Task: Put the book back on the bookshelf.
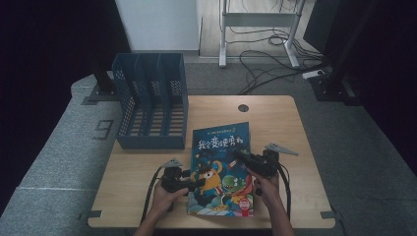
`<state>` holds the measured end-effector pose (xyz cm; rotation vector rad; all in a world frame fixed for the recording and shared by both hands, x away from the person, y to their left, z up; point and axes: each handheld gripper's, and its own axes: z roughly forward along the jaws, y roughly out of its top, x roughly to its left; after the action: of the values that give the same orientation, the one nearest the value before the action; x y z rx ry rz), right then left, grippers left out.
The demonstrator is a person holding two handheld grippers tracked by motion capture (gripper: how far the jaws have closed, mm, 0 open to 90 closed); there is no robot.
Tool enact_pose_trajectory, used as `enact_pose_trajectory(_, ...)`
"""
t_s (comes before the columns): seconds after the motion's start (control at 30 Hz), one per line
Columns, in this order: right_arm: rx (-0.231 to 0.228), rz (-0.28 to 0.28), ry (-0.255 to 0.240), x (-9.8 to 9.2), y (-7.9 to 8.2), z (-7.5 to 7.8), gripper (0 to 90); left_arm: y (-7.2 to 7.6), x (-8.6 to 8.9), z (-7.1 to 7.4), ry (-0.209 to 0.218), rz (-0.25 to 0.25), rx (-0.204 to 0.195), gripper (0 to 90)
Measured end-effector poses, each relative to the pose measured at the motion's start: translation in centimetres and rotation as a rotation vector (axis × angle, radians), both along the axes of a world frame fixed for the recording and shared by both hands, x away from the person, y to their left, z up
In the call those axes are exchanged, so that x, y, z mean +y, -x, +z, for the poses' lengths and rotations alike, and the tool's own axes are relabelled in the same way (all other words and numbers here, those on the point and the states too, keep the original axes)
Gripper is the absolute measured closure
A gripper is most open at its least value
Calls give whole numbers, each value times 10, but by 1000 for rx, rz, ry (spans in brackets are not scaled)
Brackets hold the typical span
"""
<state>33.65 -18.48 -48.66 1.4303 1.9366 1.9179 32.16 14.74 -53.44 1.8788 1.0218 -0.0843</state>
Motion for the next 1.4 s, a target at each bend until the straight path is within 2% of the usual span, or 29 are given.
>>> enact_pose_trajectory(0.47, -24, -8, 35, -1, 2, 4, 721, 2, -2, 2, 3, -3, -10, 210)
enact_pose_trajectory(0.77, -51, -6, 20, -1, 6, 9, 729, 2, -2, 2, 25, -26, -7, 208)
enact_pose_trajectory(0.97, -74, 8, 11, -1, 8, 12, 735, 3, -5, 2, 52, -44, 9, 185)
enact_pose_trajectory(1.03, -75, 9, 15, -1, 8, 12, 735, 3, -5, 2, 48, -41, 4, 188)
enact_pose_trajectory(1.1, -73, -2, 37, -1, 7, 12, 724, 4, -6, 2, 40, -38, 0, 198)
enact_pose_trajectory(1.23, -79, -35, 114, -1, 6, 11, 676, 4, -7, 0, 20, -33, 2, 236)
enact_pose_trajectory(1.33, -64, -66, 177, -2, 5, 9, 637, 5, -10, -1, -11, -15, 4, 284)
enact_pose_trajectory(1.4, -37, -80, 195, -4, 3, 7, 634, 5, -12, -3, -23, -17, 19, 293)
